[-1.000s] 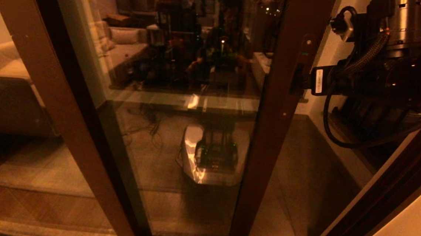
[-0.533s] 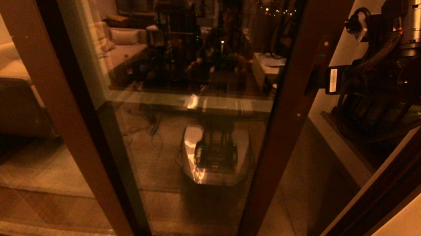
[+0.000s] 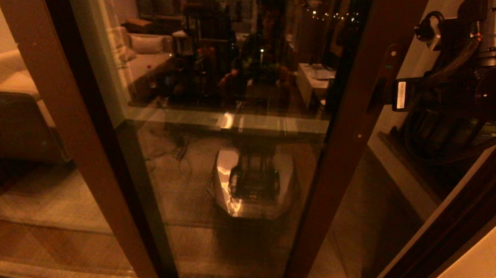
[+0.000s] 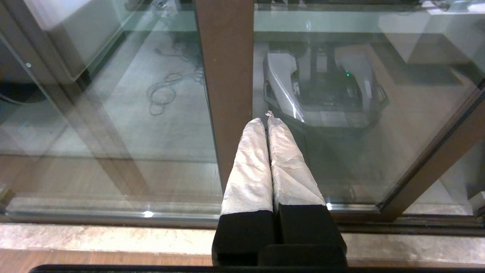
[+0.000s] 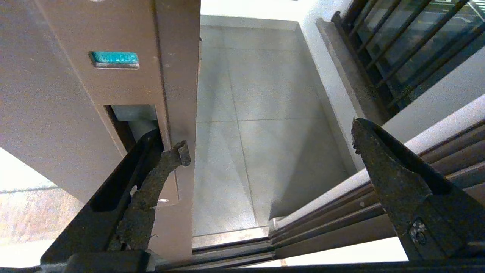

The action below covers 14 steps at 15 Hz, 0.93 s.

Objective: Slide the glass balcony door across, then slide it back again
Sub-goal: Close the slid door

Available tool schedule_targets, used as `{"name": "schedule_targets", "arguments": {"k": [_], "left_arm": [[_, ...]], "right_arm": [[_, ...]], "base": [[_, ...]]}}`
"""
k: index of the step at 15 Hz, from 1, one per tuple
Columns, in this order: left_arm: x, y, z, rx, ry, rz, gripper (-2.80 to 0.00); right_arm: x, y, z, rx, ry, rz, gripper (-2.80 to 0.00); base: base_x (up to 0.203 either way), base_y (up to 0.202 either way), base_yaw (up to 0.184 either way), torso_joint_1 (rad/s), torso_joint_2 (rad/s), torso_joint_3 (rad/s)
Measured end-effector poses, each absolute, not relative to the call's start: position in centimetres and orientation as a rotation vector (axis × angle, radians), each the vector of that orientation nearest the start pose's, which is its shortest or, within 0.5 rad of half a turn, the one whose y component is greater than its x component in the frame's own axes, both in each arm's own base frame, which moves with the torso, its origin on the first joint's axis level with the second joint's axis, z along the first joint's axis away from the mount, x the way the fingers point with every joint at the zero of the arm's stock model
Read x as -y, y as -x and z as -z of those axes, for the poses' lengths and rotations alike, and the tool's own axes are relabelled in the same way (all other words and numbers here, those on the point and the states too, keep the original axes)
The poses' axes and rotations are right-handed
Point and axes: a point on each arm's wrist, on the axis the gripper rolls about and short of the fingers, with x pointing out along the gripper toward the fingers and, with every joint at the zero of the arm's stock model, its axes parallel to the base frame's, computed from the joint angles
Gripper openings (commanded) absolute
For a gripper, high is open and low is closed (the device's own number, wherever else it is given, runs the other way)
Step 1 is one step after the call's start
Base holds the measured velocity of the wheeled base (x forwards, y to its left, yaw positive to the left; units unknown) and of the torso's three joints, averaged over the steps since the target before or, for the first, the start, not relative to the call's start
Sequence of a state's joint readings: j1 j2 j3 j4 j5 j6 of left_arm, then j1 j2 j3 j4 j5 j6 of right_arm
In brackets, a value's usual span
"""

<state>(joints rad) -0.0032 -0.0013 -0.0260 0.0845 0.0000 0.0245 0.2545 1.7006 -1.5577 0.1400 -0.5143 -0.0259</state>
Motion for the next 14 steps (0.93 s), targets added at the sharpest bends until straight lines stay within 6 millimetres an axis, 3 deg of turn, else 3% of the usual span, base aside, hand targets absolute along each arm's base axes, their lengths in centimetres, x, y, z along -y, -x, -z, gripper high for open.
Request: {"name": "schedule_targets", "arguments": {"k": [6,14], "left_arm": [[0.0,2.5,-7.4,-0.057,-0.024,0.004,-2.8],[0.0,2.5,-7.4,-0.057,-0.025,0.004,-2.8]], "right_arm": [[-5.5,-31.0,-31.7,-0.275,0.128,0.304,0.0],[-5.0,-28.8,-31.8,-0.275,0.13,0.315,0.0]], "base": [[0.0,0.0,0.0,0.0,0.0,0.0],[0.0,0.0,0.0,0.0,0.0,0.0]]}}
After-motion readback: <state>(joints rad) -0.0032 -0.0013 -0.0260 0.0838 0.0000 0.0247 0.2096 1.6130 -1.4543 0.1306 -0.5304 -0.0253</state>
